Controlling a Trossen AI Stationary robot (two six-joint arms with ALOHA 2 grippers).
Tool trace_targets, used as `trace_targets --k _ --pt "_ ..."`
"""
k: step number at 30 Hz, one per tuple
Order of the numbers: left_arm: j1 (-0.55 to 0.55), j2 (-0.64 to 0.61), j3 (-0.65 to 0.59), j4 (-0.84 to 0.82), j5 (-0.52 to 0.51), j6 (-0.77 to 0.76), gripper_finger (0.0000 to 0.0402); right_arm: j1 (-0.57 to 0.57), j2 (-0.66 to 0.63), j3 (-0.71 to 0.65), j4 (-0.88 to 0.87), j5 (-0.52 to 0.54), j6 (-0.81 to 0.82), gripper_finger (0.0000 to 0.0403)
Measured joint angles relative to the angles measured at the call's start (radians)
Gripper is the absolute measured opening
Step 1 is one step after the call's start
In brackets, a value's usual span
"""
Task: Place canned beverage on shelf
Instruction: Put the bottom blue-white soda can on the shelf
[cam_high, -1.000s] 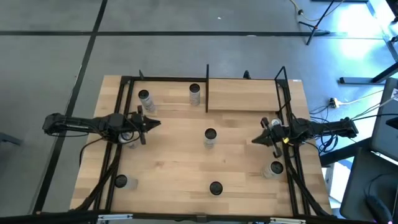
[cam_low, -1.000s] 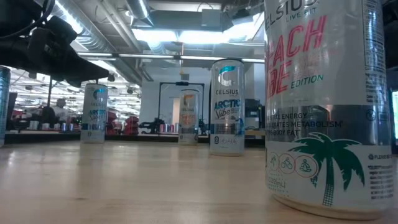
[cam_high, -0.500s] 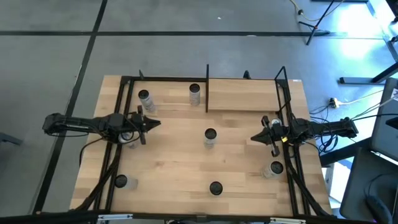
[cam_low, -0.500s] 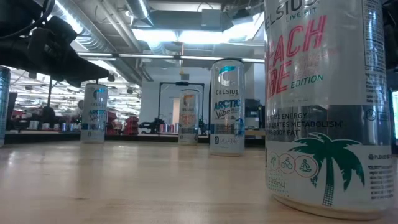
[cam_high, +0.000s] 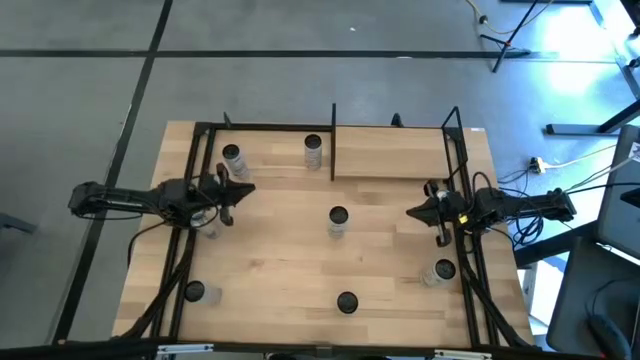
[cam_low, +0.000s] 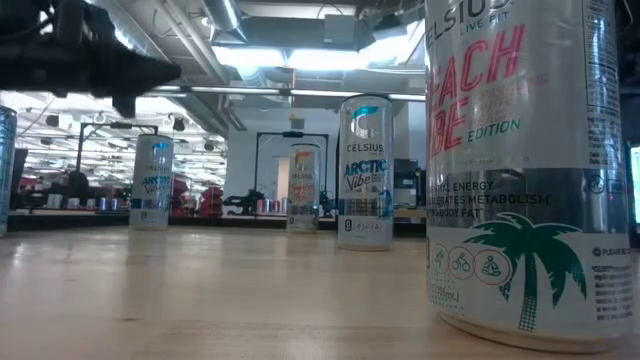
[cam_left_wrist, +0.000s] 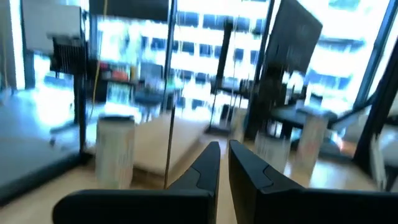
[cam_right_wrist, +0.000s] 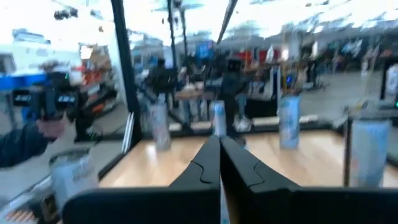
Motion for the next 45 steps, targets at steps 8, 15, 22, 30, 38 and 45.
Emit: trace_targets --k 8,15,22,30,38,45 --pt "0.036 0.045 0.0 0.179 0.039 0.083 0.0014 -0.001 0.138 0.001 0.122 0.213 -0.011 0.0" --pt "0.081 0.235 0.042 0.323 0.178 0.131 0.0014 0.0 0.408 0.094 0.192 0.256 -0.024 0.0" --pt "0.085 0.479 0.112 0.417 0.223 0.167 0.0014 0.0 0.697 0.248 0.256 0.267 -0.023 0.0" --pt "0.08 0.669 0.2 0.449 0.266 0.174 0.0014 0.0 0.981 0.423 0.251 0.303 -0.022 0.0066" --pt "0.072 0.728 0.207 0.44 0.277 0.119 0.0014 0.0 1.176 0.646 0.051 0.206 -0.01 0.0242" --pt "0.033 0.726 0.207 0.467 0.274 0.145 0.0014 0.0 1.246 0.797 -0.151 0.155 0.014 0.0351"
